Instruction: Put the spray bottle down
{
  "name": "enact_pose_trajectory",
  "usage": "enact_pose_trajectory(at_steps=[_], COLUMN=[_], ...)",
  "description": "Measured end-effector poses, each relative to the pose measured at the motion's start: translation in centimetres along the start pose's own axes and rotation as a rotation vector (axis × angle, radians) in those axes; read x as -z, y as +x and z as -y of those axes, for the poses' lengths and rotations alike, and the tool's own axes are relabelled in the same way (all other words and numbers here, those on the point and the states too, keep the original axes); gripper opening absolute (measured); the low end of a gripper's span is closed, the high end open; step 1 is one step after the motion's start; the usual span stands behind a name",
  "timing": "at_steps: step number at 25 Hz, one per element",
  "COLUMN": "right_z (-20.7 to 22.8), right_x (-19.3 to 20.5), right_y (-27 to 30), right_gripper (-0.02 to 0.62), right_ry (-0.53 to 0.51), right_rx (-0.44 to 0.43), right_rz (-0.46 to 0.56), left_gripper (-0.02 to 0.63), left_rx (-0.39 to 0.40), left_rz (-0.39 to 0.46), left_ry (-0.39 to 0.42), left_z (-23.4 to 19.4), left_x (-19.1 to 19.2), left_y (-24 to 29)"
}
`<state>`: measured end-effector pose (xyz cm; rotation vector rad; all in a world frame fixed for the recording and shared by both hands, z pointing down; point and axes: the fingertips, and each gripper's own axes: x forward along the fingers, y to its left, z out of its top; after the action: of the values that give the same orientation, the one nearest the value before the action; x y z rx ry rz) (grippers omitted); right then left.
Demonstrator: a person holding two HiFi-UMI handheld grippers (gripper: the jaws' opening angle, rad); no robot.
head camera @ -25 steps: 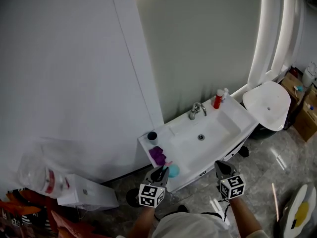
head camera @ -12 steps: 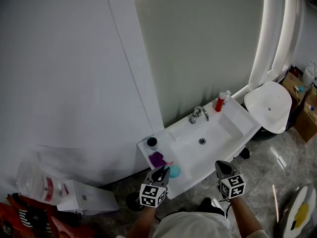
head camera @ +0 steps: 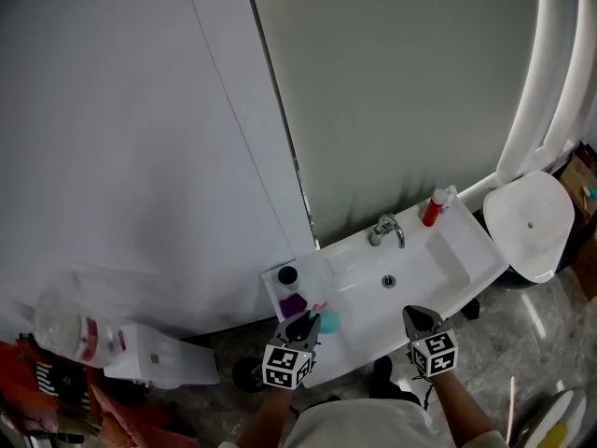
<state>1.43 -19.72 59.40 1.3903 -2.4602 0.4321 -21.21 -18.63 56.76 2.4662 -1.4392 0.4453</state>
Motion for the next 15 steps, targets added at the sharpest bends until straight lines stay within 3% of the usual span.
enact_pose_trajectory(at_steps=[8,15], right_z=[5.4,9.9], right_x=[-1.4,-1.9], right_y=[3.8,6.6], right_gripper=[0.011,0.011], right_ry=[-0.063,-0.056], right_rx=[-0.137,-0.222], right_rz=[-0.050,-0.048], left_gripper=[0.066,0.066], left_rx=[-0.095,-0.181], left_rz=[-0.032,-0.053], left_ry=[-0.038,-0.037], left_z=[0.7,1.4], left_x=[-1.3,-2.9], left_y=[5.5,9.5])
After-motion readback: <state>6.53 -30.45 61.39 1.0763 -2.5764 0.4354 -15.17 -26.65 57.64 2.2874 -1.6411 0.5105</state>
